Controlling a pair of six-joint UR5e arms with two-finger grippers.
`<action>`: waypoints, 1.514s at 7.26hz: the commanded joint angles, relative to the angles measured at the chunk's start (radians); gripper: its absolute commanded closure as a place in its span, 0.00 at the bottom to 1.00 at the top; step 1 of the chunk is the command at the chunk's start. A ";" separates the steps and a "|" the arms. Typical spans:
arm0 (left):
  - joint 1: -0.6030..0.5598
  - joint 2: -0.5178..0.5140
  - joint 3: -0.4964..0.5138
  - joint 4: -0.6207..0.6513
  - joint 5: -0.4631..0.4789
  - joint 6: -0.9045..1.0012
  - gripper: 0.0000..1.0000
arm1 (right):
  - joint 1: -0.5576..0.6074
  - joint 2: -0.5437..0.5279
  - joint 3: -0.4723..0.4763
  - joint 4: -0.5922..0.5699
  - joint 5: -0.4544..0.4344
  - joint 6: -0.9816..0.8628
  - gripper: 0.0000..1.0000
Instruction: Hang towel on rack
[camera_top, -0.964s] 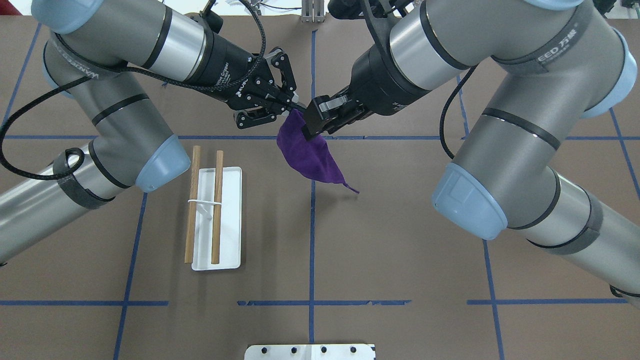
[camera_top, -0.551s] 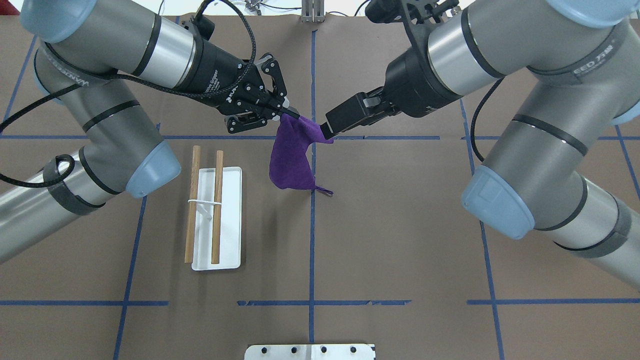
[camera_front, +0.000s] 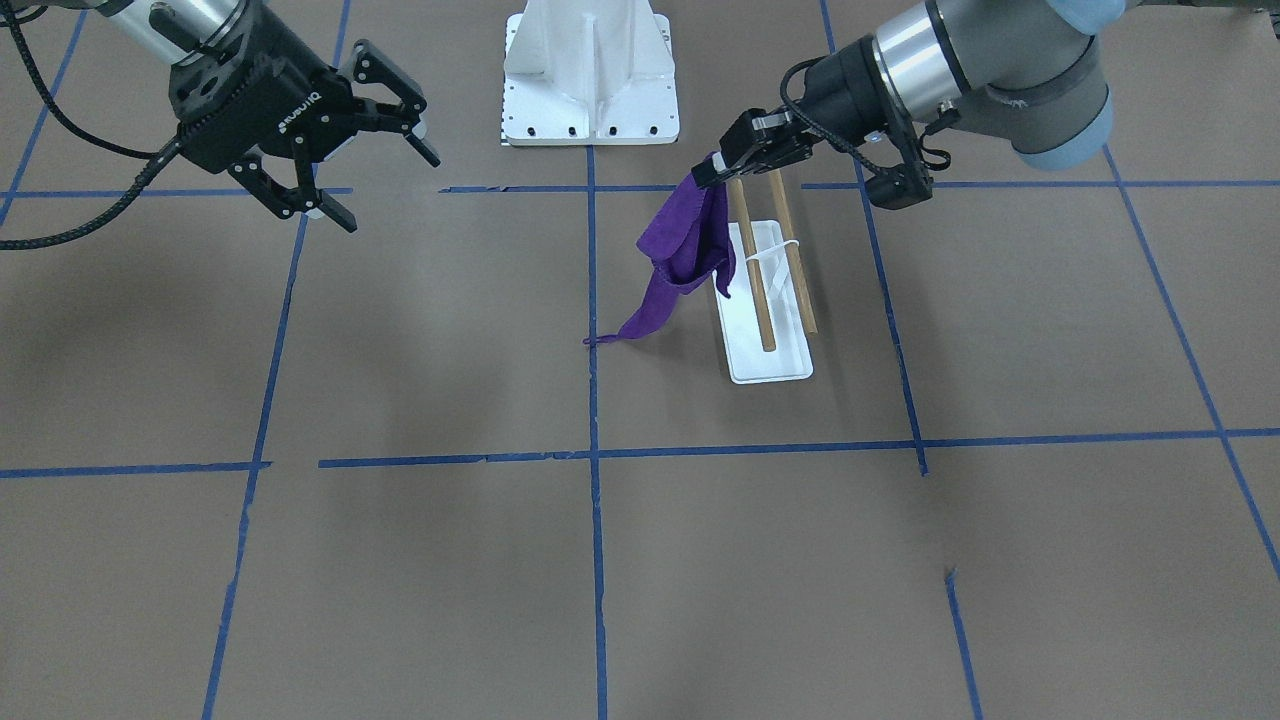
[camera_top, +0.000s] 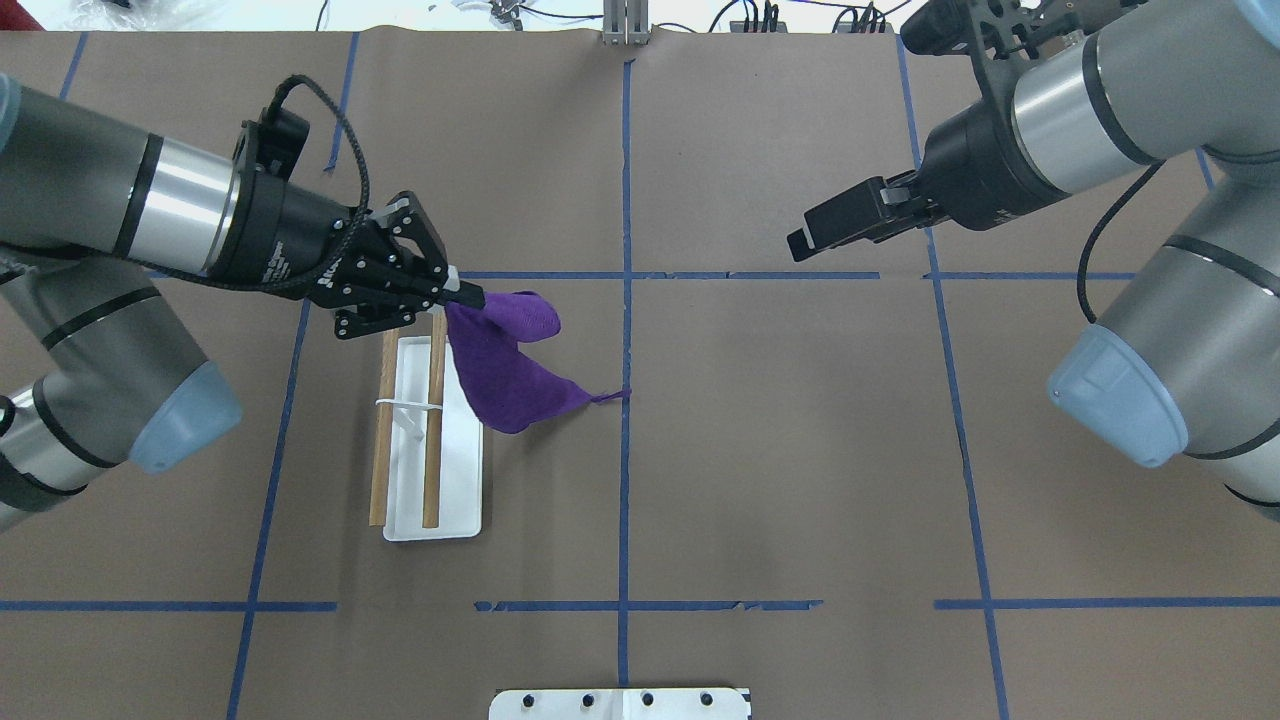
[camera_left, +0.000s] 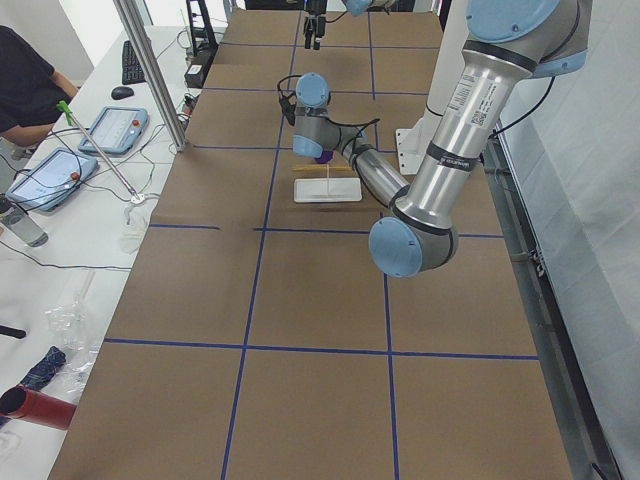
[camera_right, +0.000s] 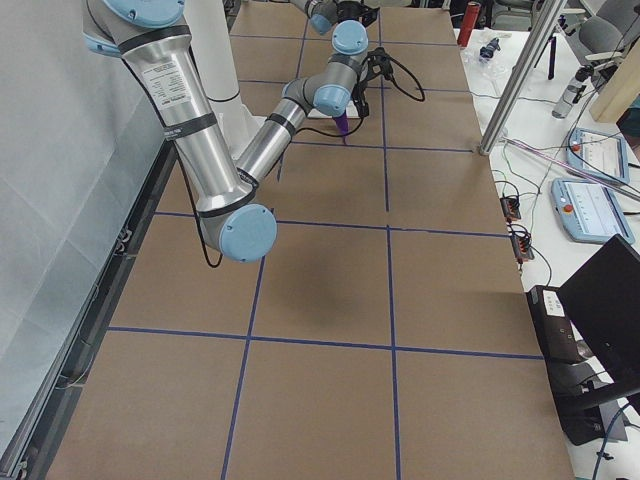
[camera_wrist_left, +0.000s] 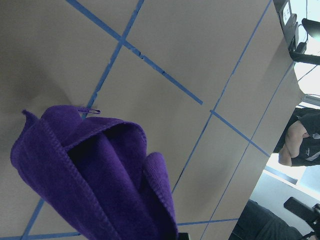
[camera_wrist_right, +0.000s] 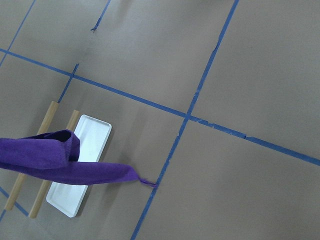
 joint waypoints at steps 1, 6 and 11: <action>-0.012 0.227 -0.002 -0.197 -0.007 0.083 1.00 | 0.010 -0.023 0.002 0.000 0.001 0.000 0.00; -0.083 0.354 0.071 -0.295 -0.056 0.189 1.00 | 0.051 -0.078 -0.006 0.000 0.002 -0.014 0.00; -0.097 0.352 0.137 -0.292 -0.041 0.227 0.00 | 0.108 -0.137 -0.006 -0.002 0.011 -0.014 0.00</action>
